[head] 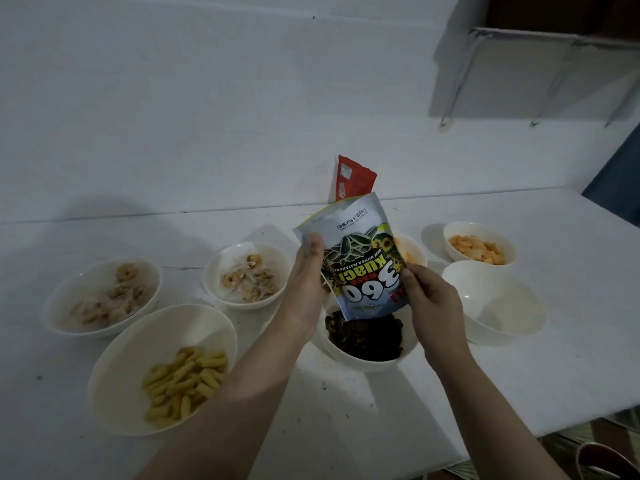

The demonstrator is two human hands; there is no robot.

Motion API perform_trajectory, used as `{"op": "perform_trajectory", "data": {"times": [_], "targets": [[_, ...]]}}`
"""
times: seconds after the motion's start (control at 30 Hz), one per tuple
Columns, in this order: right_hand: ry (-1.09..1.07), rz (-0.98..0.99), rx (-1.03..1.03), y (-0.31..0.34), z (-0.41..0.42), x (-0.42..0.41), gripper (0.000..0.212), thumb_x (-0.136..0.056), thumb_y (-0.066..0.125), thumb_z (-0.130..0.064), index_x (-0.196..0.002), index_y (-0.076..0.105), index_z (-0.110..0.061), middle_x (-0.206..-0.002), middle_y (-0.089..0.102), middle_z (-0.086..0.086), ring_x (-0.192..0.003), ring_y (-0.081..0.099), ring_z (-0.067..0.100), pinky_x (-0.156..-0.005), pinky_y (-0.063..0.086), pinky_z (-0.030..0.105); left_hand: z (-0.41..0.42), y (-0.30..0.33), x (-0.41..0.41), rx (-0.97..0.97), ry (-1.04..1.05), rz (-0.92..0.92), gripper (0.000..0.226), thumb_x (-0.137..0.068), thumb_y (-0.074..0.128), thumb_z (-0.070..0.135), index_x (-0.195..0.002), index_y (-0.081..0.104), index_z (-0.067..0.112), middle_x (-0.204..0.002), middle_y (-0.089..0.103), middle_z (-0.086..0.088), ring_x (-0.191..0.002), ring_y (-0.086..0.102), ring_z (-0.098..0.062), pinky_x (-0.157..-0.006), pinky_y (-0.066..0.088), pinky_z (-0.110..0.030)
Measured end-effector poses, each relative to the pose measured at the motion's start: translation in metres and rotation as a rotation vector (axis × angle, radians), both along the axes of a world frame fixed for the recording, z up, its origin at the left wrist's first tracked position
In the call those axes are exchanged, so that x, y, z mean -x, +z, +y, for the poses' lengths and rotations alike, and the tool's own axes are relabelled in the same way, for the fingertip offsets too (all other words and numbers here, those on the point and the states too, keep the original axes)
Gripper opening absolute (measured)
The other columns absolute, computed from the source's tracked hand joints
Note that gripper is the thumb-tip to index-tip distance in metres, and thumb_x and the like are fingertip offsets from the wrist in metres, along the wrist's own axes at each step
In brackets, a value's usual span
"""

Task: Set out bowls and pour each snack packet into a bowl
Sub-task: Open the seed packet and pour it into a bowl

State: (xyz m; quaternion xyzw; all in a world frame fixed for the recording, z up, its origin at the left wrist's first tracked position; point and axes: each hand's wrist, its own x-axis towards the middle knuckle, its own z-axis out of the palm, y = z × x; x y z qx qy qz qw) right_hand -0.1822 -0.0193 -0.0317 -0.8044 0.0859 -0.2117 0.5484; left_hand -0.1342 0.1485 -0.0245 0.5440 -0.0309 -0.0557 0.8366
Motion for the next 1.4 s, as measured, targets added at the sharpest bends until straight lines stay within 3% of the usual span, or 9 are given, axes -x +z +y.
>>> {"op": "perform_trajectory", "data": {"times": [0.13, 0.27, 0.4, 0.6, 0.73, 0.87, 1.0, 1.13, 1.4], "targets": [[0.039, 0.027, -0.071, 0.001, -0.001, 0.006, 0.027, -0.102, 0.051, -0.021, -0.115, 0.069, -0.036, -0.114, 0.072, -0.009, -0.107, 0.065, 0.010, -0.088, 0.055, 0.032, -0.012, 0.008, -0.001, -0.042, -0.005, -0.060, 0.060, -0.081, 0.049, 0.068, -0.123, 0.059, 0.027, -0.118, 0.071, 0.000, -0.111, 0.066, -0.017, -0.098, 0.051, -0.045], [0.117, -0.032, -0.230, 0.022, 0.001, 0.010, 0.045, -0.097, 0.050, -0.043, -0.142, 0.046, -0.043, -0.131, 0.056, -0.026, -0.117, 0.054, -0.010, -0.094, 0.048, 0.021, -0.019, 0.019, 0.000, -0.194, -0.030, -0.139, 0.053, -0.082, 0.042, 0.063, -0.121, 0.057, 0.031, -0.107, 0.071, 0.014, -0.092, 0.067, 0.008, -0.073, 0.053, -0.011], [0.216, -0.034, -0.243, 0.038, 0.004, 0.011, 0.058, -0.093, 0.042, -0.055, -0.149, 0.031, -0.049, -0.135, 0.044, -0.040, -0.112, 0.043, -0.030, -0.097, 0.044, 0.013, -0.023, 0.024, -0.002, -0.225, -0.047, -0.179, 0.062, -0.081, 0.043, 0.065, -0.130, 0.055, 0.030, -0.114, 0.069, 0.013, -0.101, 0.066, 0.003, -0.083, 0.056, -0.018], [0.071, -0.095, -0.287, 0.034, 0.002, 0.004, 0.047, -0.100, 0.041, -0.053, -0.145, 0.043, -0.042, -0.146, 0.049, -0.022, -0.135, 0.046, 0.002, -0.112, 0.040, 0.034, -0.022, 0.030, -0.008, -0.167, -0.037, -0.182, 0.055, -0.085, 0.045, 0.056, -0.127, 0.057, 0.023, -0.112, 0.071, 0.008, -0.098, 0.068, 0.000, -0.073, 0.054, -0.015], [0.160, -0.060, -0.265, 0.032, 0.009, 0.004, 0.036, -0.102, 0.040, -0.044, -0.133, 0.059, -0.037, -0.130, 0.065, -0.016, -0.123, 0.057, 0.001, -0.101, 0.049, 0.030, -0.020, 0.031, -0.010, -0.168, -0.047, -0.188, 0.056, -0.084, 0.046, 0.057, -0.128, 0.056, 0.024, -0.113, 0.071, 0.008, -0.102, 0.068, -0.003, -0.077, 0.055, -0.018], [0.187, -0.078, -0.279, 0.040, 0.012, 0.001, 0.030, -0.100, 0.048, -0.038, -0.120, 0.067, -0.026, -0.114, 0.074, -0.007, -0.107, 0.068, 0.008, -0.093, 0.057, 0.042, -0.014, 0.033, -0.010, -0.157, -0.080, -0.217, 0.048, -0.087, 0.050, 0.050, -0.129, 0.053, 0.027, -0.114, 0.070, 0.006, -0.102, 0.068, -0.005, -0.077, 0.056, -0.022], [0.219, -0.147, -0.342, 0.051, 0.010, -0.004, 0.031, -0.092, 0.063, -0.031, -0.118, 0.068, -0.016, -0.107, 0.075, 0.002, -0.100, 0.072, 0.015, -0.076, 0.059, 0.028, -0.008, 0.031, -0.011, -0.171, -0.091, -0.220, 0.034, -0.085, 0.060, 0.038, -0.113, 0.066, 0.019, -0.106, 0.074, -0.002, -0.099, 0.071, -0.017, -0.079, 0.057, -0.029], [0.149, -0.182, -0.332, 0.053, 0.007, -0.008, 0.011, -0.085, 0.074, -0.018, -0.088, 0.073, -0.007, -0.077, 0.075, 0.000, -0.074, 0.072, 0.015, -0.062, 0.054, 0.025, -0.008, 0.025, -0.012, -0.152, -0.009, -0.207, 0.025, -0.082, 0.064, 0.034, -0.099, 0.069, 0.017, -0.097, 0.076, -0.005, -0.091, 0.072, -0.018, -0.074, 0.057, -0.028], [0.250, -0.089, -0.372, 0.053, 0.004, -0.003, 0.015, -0.083, 0.074, -0.013, -0.096, 0.076, -0.019, -0.092, 0.079, 0.000, -0.087, 0.075, 0.014, -0.068, 0.056, 0.021, -0.007, 0.031, -0.011, -0.133, -0.012, -0.259, 0.030, -0.086, 0.059, 0.036, -0.100, 0.070, 0.013, -0.095, 0.076, -0.004, -0.090, 0.072, -0.019, -0.075, 0.058, -0.029]]}}
